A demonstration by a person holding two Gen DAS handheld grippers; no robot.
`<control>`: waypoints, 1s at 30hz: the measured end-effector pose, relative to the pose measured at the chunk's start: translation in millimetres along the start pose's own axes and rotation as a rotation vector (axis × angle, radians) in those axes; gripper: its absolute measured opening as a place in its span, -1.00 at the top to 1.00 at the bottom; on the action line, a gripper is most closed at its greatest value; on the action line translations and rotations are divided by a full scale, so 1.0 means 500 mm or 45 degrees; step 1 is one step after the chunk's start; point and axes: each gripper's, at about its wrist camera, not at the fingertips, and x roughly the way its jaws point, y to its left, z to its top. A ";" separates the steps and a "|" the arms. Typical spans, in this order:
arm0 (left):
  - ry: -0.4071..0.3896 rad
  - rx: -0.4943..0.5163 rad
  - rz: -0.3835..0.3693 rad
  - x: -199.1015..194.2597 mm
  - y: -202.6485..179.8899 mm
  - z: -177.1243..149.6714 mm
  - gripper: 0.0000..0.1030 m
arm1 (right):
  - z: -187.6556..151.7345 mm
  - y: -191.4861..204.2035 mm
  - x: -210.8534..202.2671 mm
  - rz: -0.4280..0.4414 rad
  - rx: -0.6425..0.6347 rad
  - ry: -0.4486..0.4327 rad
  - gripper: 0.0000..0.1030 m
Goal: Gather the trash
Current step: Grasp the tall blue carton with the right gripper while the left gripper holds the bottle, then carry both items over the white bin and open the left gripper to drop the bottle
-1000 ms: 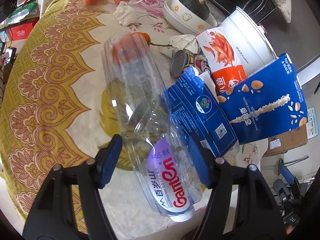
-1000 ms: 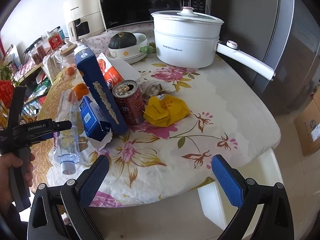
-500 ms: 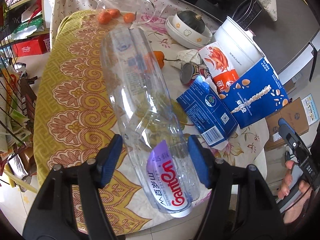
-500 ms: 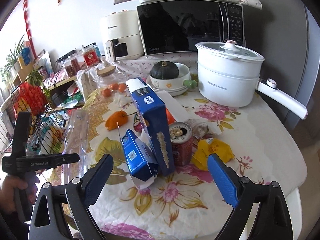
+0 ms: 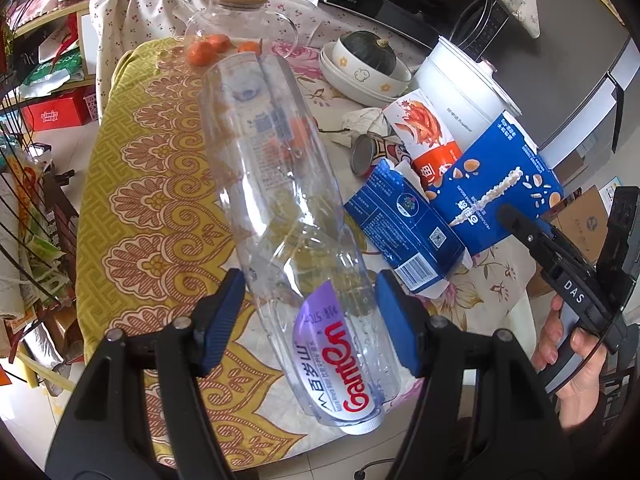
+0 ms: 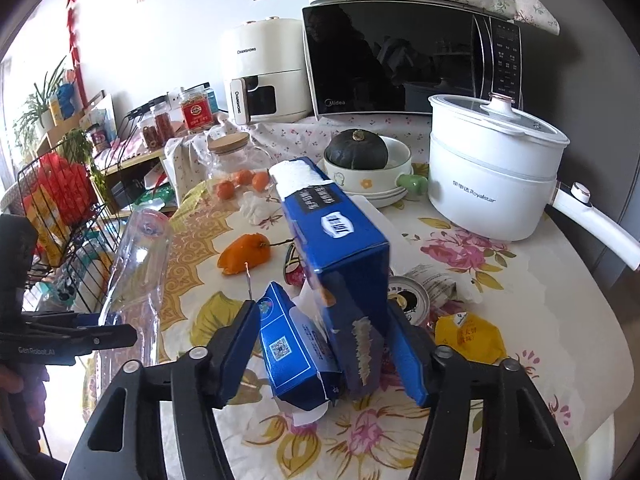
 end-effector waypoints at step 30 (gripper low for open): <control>-0.108 0.086 -0.101 -0.040 -0.101 -0.004 -0.32 | -0.010 -0.084 -0.249 -0.021 0.127 -0.193 0.54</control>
